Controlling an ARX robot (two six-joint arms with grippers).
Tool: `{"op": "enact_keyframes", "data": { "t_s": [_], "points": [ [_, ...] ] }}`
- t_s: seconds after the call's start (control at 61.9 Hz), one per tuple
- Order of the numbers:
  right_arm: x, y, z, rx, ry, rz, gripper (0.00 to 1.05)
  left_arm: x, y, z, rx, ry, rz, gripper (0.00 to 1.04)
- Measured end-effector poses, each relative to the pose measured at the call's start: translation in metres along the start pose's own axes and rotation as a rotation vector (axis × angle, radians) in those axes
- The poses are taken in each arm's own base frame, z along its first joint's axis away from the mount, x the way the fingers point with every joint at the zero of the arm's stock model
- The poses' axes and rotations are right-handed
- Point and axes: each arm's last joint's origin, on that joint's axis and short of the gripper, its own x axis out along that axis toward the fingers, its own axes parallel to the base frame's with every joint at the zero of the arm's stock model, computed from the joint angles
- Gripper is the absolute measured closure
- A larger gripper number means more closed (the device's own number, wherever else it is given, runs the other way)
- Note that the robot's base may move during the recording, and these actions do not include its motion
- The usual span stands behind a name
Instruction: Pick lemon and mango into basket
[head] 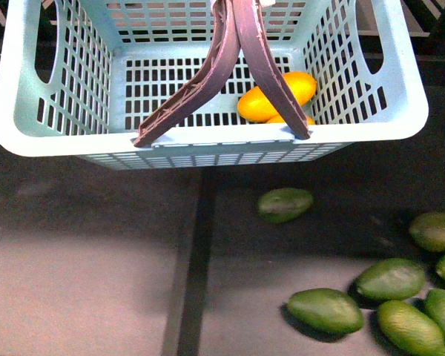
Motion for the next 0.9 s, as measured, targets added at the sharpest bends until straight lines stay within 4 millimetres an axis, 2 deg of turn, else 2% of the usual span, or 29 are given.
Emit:
{"op": "enact_keyframes", "data": {
  "t_s": [0.452,0.501,0.582,0.646,0.76,0.792,0.905],
  "points": [
    [0.0,0.0,0.0,0.0,0.002,0.003,0.09,-0.004,0.007,0.005,0.001,-0.038,0.045,0.91],
    [0.0,0.0,0.0,0.0,0.002,-0.001,0.09,0.002,0.004,0.004,-0.051,-0.166,0.218,0.91],
    [0.0,0.0,0.0,0.0,0.002,0.0,0.09,0.016,0.008,0.013,-0.248,-0.439,0.434,0.91],
    [0.0,0.0,0.0,0.0,0.002,-0.002,0.09,0.026,0.025,0.035,-0.345,-0.604,0.522,0.91],
    [0.0,0.0,0.0,0.0,0.002,-0.003,0.09,0.025,0.06,0.071,-0.436,-0.724,0.577,0.91],
    [0.0,0.0,0.0,0.0,0.002,-0.003,0.09,0.025,0.076,0.082,-0.476,-0.749,0.604,0.91],
    [0.0,0.0,0.0,0.0,0.002,0.0,0.09,0.031,0.117,0.098,-0.613,-0.786,0.676,0.91]
  ]
}}
